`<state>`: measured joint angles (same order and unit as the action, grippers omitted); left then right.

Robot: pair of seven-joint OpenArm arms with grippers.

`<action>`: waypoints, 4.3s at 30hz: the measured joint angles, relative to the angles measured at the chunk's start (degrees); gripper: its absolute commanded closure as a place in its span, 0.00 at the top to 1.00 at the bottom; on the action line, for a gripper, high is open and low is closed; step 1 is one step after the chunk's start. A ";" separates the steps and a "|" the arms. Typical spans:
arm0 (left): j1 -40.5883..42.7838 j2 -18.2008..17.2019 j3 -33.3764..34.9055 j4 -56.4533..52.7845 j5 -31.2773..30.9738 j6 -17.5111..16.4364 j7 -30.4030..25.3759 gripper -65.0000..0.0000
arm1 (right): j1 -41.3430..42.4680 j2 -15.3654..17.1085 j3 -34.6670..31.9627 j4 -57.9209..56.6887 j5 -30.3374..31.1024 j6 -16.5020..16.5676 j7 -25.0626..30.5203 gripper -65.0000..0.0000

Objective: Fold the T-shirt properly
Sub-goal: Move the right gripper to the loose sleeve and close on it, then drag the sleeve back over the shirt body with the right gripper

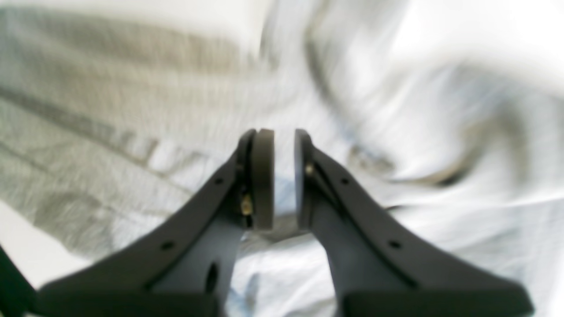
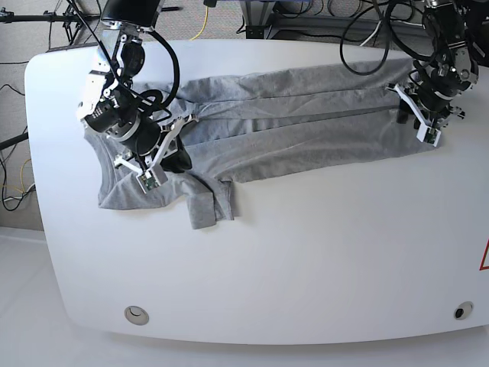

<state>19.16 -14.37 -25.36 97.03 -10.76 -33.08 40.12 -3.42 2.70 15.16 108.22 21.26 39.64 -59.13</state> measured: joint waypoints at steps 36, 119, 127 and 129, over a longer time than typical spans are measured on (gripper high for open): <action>-1.86 -0.46 -11.50 4.28 0.20 0.00 2.08 0.34 | 21.14 1.40 -0.42 -28.63 -0.33 0.02 -2.56 0.78; -1.88 -0.31 -11.52 4.31 0.04 0.00 2.08 0.34 | 10.69 4.44 -7.98 -13.68 0.00 -0.17 -1.77 0.00; -1.86 -0.31 -11.50 4.28 0.22 0.02 2.08 0.34 | 5.20 4.22 -1.51 -5.16 -0.26 -0.20 -7.52 0.00; -1.88 -0.26 -11.50 4.28 0.20 0.00 2.08 0.34 | 3.85 4.50 -0.44 -2.45 -0.24 -0.20 -8.26 0.00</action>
<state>17.28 -14.63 -36.86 101.32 -10.57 -33.08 42.19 0.43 7.20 14.72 105.78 21.02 39.44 -67.40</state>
